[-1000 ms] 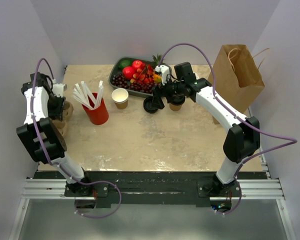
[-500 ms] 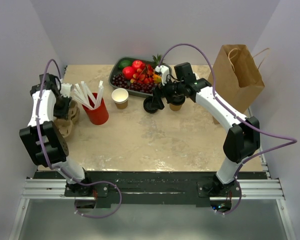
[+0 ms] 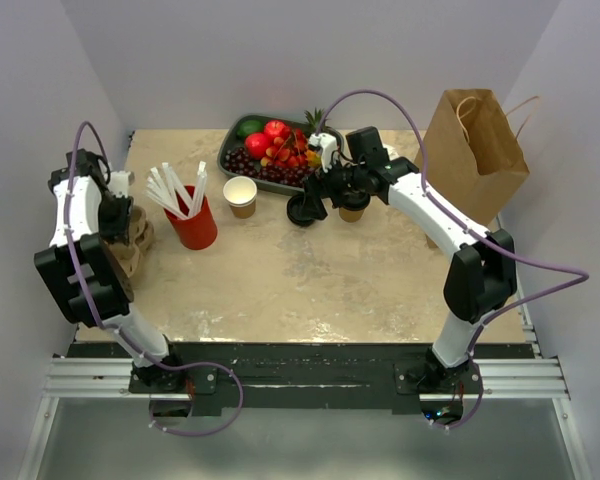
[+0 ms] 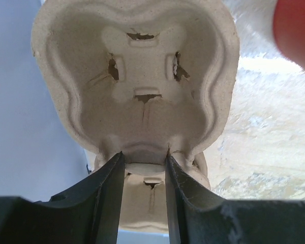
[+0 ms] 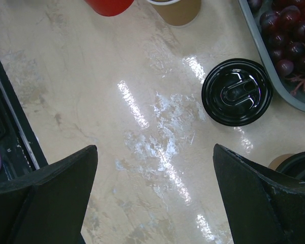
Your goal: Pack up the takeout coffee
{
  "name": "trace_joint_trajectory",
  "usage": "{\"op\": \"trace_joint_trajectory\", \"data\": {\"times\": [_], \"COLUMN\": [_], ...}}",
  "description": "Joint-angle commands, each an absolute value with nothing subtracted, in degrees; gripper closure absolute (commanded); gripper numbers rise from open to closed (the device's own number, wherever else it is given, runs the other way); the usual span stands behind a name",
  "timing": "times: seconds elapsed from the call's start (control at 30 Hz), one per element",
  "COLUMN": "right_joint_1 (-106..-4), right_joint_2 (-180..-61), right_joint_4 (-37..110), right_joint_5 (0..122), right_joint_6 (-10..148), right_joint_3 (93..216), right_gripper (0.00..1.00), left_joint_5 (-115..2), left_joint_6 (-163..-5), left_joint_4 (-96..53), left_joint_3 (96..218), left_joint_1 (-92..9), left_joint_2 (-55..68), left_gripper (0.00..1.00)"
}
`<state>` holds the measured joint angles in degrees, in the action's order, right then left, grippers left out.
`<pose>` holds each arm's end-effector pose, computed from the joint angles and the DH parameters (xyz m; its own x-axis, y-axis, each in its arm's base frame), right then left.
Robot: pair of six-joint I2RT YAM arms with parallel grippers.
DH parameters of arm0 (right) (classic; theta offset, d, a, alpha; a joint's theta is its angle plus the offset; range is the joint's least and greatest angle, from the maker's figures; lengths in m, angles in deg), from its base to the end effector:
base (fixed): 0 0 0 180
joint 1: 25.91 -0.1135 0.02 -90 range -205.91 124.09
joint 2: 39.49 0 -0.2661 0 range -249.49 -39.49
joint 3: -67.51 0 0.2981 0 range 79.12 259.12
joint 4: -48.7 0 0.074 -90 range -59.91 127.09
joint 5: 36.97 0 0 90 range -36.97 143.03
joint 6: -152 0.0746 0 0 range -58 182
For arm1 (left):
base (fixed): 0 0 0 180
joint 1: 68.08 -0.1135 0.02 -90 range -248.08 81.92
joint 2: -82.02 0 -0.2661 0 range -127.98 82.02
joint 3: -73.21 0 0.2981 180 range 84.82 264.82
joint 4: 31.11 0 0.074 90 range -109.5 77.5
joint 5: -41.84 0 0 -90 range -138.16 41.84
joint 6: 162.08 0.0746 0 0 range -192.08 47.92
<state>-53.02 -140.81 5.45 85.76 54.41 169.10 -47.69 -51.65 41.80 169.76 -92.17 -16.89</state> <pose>0.4003 0.2503 0.2826 -0.5044 -0.3830 -0.7739 -0.8092 0.5225 0.2687 0.3620 0.1625 0.2204 -0.9705 -0.0516 -0.2355 -0.0761 0.9925 0.0962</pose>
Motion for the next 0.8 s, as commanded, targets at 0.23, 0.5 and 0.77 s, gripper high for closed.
{"op": "trace_joint_trajectory", "data": {"times": [0.23, 0.5, 0.77], "right_joint_1": [-53.33, -53.24, -52.63], "right_joint_2": [-141.09, -140.66, -137.85], "right_joint_4": [7.82, 8.18, 9.84], "right_joint_5": [87.66, 87.39, 85.55], "right_joint_6": [55.76, 55.94, 56.11], "right_joint_3": [169.65, 169.56, 172.02], "right_gripper": [0.01, 0.01, 0.01], "left_joint_5": [-44.31, -47.89, -53.78], "left_joint_6": [-47.99, -47.65, -49.93], "left_joint_4": [51.98, 55.82, 52.14], "left_joint_3": [184.39, 183.25, 196.95], "left_joint_1": [-92.25, -92.25, -92.25], "left_joint_2": [-21.89, -19.33, -12.29], "left_gripper": [1.0, 1.0, 1.0]}}
